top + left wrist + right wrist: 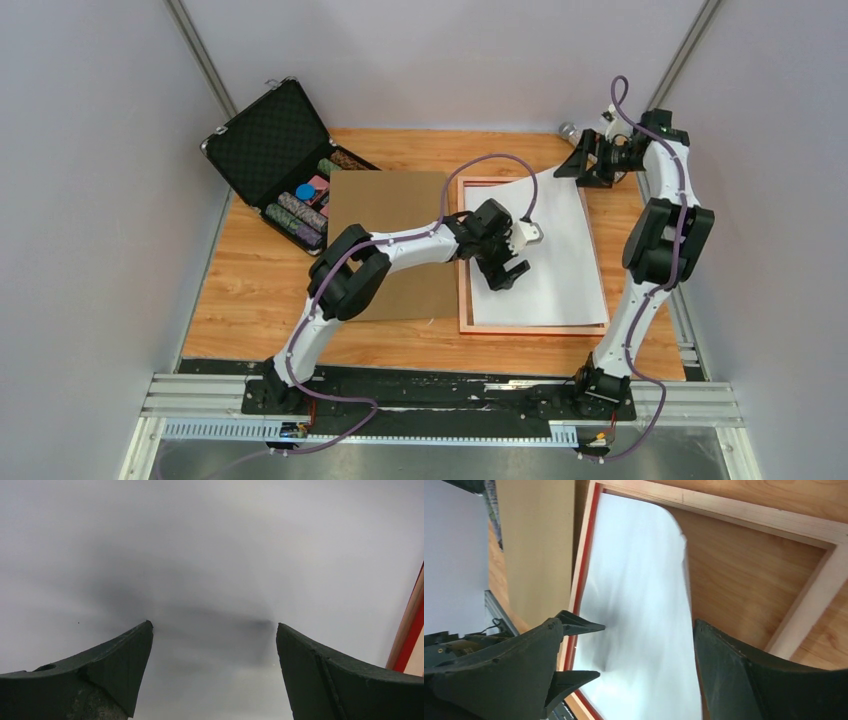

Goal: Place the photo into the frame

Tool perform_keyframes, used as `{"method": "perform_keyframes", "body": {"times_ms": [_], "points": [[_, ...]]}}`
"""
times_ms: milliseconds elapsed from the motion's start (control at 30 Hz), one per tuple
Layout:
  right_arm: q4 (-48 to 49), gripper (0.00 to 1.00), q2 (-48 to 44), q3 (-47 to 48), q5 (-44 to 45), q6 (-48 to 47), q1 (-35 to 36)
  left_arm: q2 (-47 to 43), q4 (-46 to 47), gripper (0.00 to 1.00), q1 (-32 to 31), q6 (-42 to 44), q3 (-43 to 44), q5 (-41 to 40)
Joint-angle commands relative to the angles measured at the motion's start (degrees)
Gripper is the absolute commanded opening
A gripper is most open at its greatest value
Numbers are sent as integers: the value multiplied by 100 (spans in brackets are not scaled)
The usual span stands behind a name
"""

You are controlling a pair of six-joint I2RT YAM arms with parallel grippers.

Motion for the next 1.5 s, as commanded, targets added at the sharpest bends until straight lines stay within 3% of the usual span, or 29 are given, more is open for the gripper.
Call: {"method": "perform_keyframes", "body": {"times_ms": [0, 367, 833, 1467], "points": [[184, 100, -554, -175, 543, -397, -23, -97, -1087, 99, -111, -39, -62, 67], [300, 100, -822, -384, 1102, -493, -23, -36, -1081, 99, -97, -347, -114, -161], [434, 100, -1265, -1204, 1111, -660, -17, 128, -1978, 100, -99, 497, 537, -366], [677, 100, -1535, -1904, 1024, -691, -23, 353, -1657, 100, -93, -74, 726, -750]]}}
